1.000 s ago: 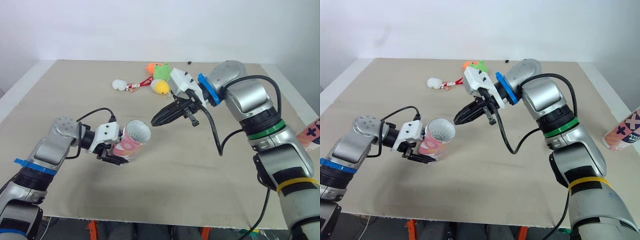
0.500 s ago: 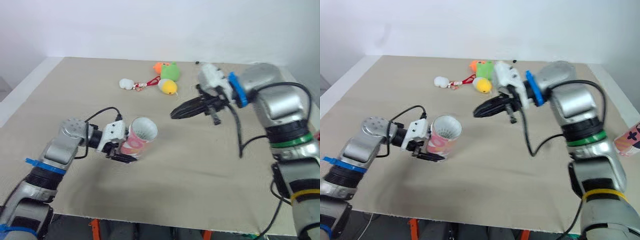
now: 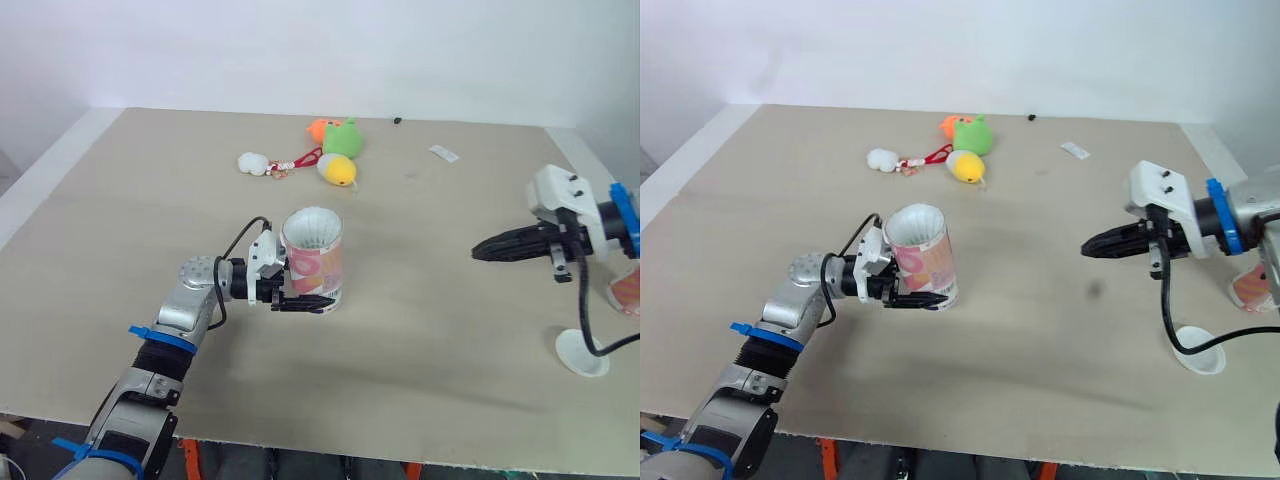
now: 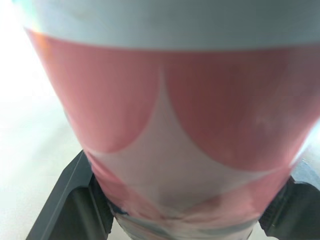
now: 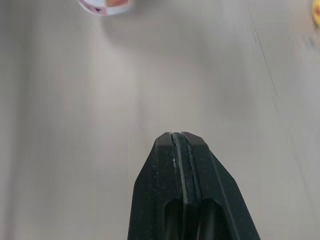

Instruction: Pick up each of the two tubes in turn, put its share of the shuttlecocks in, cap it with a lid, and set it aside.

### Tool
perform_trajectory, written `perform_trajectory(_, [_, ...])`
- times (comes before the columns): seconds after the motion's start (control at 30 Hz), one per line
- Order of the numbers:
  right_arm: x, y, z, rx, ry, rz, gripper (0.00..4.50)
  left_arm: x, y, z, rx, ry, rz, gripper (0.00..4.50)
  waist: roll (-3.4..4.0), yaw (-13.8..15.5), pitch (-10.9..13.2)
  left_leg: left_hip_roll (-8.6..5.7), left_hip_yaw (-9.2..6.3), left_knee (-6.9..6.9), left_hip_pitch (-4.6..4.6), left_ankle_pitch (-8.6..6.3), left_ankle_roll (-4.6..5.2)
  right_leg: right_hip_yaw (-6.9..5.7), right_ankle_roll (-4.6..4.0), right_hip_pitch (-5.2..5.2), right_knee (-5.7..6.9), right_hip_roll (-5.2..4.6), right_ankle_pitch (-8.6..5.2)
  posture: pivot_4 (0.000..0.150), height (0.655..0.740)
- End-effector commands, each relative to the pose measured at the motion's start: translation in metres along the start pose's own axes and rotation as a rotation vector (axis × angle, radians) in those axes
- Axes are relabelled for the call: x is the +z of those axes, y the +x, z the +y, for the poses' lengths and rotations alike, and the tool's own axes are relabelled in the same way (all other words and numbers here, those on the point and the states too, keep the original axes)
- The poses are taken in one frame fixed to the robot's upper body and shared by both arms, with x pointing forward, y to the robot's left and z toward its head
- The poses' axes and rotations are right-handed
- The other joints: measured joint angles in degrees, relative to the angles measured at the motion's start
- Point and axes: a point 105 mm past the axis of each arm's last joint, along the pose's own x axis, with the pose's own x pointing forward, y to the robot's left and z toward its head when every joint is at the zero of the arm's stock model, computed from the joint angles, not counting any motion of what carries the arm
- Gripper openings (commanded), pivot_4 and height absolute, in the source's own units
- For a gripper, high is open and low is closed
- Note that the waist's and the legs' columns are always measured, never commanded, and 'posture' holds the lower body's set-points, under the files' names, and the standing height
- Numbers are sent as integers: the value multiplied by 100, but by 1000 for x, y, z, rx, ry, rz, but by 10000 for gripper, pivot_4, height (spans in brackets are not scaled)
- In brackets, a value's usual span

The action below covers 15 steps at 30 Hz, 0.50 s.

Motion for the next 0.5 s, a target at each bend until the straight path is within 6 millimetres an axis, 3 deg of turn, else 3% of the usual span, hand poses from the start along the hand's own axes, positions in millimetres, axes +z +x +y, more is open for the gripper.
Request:
perform_trajectory(0.03, [-21,-35,-6,-104,48,73,856,-6,13,-16,-111,-13,20,30764,3,10,1,0,1,0,0,0,0,0,2,1,-4,0,1,1500,7323])
perform_trajectory(0.07, [-30,-39,-5,-107,69,97,856,-9,15,-20,-133,-16,32,30764,5,5,0,1,5,0,-1,0,0,5,3,-2,-8,0,2,1500,7323])
perform_trajectory(0.13, [-41,-44,-3,-111,105,124,6768,-12,17,-22,-153,-19,45,30764,6,-20,-1,5,7,0,0,-1,2,10,2,-3,-8,6,3,1500,7323])
perform_trajectory(0.17, [-48,-46,-2,-114,125,144,6768,-12,18,-23,-159,-14,50,30764,6,-31,-1,8,8,-1,2,-1,2,11,-1,-2,-8,9,4,1500,7323])
perform_trajectory(0.2, [-56,-47,-1,-114,143,167,13258,-12,18,-23,-160,-7,56,30764,6,-35,-1,12,8,0,4,-1,1,12,-4,-2,-8,14,6,1500,7323])
perform_trajectory(0.3, [-81,-48,7,-98,187,242,24378,-10,19,-20,-155,10,68,30764,9,-35,-2,15,5,0,8,3,3,11,-6,3,-7,21,8,1500,7323])
perform_trajectory(0.33, [-87,-47,9,-89,196,254,25941,-9,18,-19,-152,12,67,30764,12,-36,-4,17,7,0,11,4,3,13,-7,4,-8,23,8,1500,7323])
perform_trajectory(0.4, [-100,-46,13,-78,219,299,36290,-8,18,-18,-148,15,65,30764,16,-37,-5,18,11,2,15,5,4,18,-7,7,-7,26,8,1500,7323])
perform_trajectory(0.43, [-104,-46,14,-76,223,313,43769,-8,18,-18,-148,16,65,30764,17,-38,-5,20,18,2,18,6,4,25,-5,7,-7,29,9,1500,7323])
perform_trajectory(0.5, [-118,-46,18,-65,237,361,44489,-9,17,-18,-143,14,63,30764,18,-47,-6,23,24,2,22,6,4,32,-4,7,-7,32,10,1500,7323])
